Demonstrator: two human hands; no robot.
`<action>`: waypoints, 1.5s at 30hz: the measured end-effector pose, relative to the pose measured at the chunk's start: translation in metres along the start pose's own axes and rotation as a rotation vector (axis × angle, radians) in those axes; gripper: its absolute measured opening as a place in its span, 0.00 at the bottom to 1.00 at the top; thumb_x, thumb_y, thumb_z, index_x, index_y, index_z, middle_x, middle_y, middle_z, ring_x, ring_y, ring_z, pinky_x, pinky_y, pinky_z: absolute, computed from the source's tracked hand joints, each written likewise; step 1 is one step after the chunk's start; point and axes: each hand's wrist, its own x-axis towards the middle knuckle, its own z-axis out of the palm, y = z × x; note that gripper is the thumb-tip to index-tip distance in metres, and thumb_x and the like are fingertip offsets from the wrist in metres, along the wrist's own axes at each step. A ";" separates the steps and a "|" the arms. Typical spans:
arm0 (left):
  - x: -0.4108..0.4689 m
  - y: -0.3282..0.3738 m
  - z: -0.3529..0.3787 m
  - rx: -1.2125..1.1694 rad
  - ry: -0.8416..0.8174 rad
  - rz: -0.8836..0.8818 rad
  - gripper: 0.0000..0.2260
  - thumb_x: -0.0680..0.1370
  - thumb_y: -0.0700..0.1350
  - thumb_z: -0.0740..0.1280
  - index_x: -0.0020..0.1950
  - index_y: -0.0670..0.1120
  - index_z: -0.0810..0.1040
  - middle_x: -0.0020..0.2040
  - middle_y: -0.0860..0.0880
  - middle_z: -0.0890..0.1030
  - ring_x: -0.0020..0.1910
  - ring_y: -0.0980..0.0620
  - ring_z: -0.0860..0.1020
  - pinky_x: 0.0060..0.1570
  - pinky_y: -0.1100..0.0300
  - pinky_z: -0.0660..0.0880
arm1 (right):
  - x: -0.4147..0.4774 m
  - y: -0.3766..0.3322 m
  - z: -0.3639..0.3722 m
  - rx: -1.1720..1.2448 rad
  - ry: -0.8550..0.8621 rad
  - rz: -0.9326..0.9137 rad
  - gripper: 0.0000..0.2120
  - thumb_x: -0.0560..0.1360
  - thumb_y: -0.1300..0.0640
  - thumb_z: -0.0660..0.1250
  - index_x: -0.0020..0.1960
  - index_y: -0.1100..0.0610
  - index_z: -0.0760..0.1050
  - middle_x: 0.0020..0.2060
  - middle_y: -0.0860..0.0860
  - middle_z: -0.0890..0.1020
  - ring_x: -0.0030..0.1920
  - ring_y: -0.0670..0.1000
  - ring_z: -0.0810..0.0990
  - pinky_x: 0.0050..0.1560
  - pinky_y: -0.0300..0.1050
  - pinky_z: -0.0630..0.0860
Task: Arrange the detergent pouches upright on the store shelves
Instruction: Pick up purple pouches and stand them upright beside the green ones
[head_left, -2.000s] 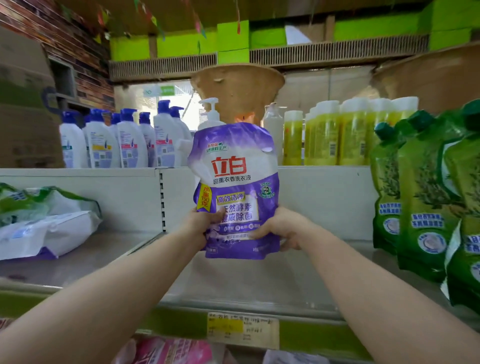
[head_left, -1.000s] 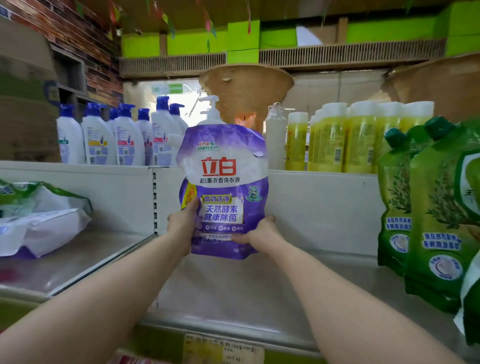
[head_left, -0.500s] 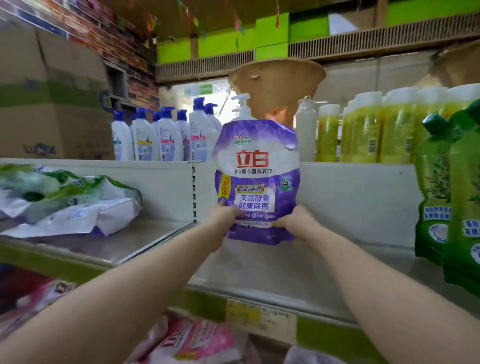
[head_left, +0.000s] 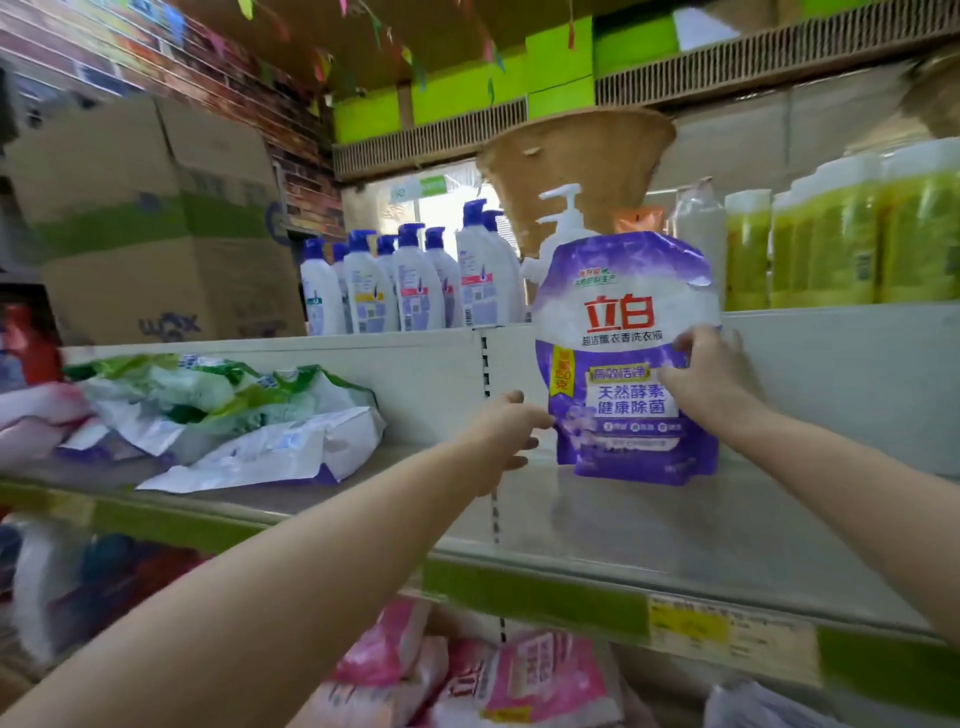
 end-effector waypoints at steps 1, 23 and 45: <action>0.000 0.000 -0.010 -0.005 0.029 0.015 0.26 0.77 0.39 0.63 0.74 0.45 0.60 0.54 0.46 0.73 0.50 0.50 0.73 0.47 0.57 0.69 | -0.003 -0.014 0.001 0.006 -0.010 -0.053 0.15 0.74 0.61 0.65 0.59 0.62 0.72 0.60 0.61 0.71 0.56 0.59 0.74 0.56 0.47 0.70; 0.000 -0.034 -0.205 -0.075 0.414 0.026 0.21 0.77 0.34 0.60 0.71 0.40 0.65 0.51 0.42 0.74 0.45 0.47 0.74 0.40 0.57 0.70 | -0.084 -0.211 0.194 0.168 -0.499 -0.426 0.12 0.74 0.63 0.62 0.55 0.64 0.77 0.57 0.61 0.77 0.58 0.57 0.75 0.53 0.42 0.70; 0.050 -0.049 -0.261 -0.426 0.566 -0.062 0.04 0.81 0.41 0.58 0.54 0.43 0.69 0.38 0.46 0.69 0.34 0.51 0.71 0.34 0.61 0.71 | -0.039 -0.269 0.301 -0.074 -0.546 -0.426 0.21 0.76 0.62 0.61 0.67 0.62 0.64 0.66 0.59 0.65 0.63 0.61 0.71 0.59 0.51 0.70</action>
